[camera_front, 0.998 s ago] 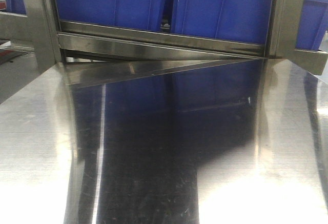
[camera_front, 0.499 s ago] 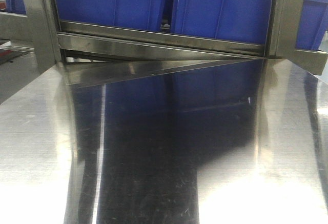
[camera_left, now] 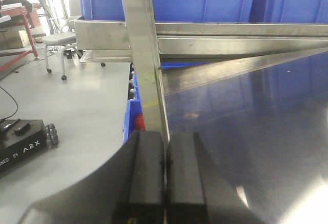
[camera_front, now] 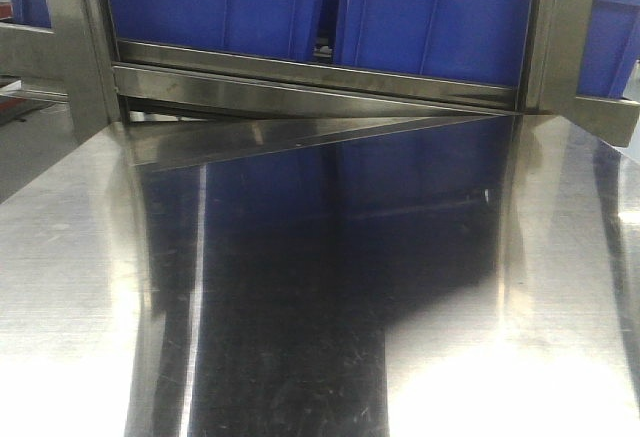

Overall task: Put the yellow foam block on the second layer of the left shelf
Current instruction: 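Hold the cube in the right gripper while backing away from the table, then drive the base across the floor carrying the cube in the right gripper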

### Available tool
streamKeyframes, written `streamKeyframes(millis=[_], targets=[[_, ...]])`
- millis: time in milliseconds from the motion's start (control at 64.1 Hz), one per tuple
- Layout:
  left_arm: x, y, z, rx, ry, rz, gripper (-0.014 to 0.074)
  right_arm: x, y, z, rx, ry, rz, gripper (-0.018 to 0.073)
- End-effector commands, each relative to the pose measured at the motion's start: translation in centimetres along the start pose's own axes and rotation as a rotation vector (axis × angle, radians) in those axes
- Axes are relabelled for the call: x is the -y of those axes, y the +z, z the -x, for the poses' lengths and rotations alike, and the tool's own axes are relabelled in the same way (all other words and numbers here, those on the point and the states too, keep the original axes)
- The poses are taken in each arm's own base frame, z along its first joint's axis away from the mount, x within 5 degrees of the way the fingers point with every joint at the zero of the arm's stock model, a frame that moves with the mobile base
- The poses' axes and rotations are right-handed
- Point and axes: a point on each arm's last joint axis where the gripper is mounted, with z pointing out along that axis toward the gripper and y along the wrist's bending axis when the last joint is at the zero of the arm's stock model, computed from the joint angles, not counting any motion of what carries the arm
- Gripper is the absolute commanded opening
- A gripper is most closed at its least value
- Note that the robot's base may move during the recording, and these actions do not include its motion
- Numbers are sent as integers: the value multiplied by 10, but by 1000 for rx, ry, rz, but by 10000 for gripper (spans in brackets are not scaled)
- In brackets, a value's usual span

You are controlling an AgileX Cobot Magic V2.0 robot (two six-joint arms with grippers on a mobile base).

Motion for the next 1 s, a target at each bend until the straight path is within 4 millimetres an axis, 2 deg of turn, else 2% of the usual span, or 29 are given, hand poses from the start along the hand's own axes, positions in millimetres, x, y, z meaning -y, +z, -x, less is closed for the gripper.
streamKeyframes(millis=[0, 982], targets=[[2, 0, -1, 68, -6, -23, 136, -1, -2, 15, 103, -16, 7, 309], [2, 0, -1, 68, -6, -23, 136, -1, -2, 15, 103, -16, 7, 309]])
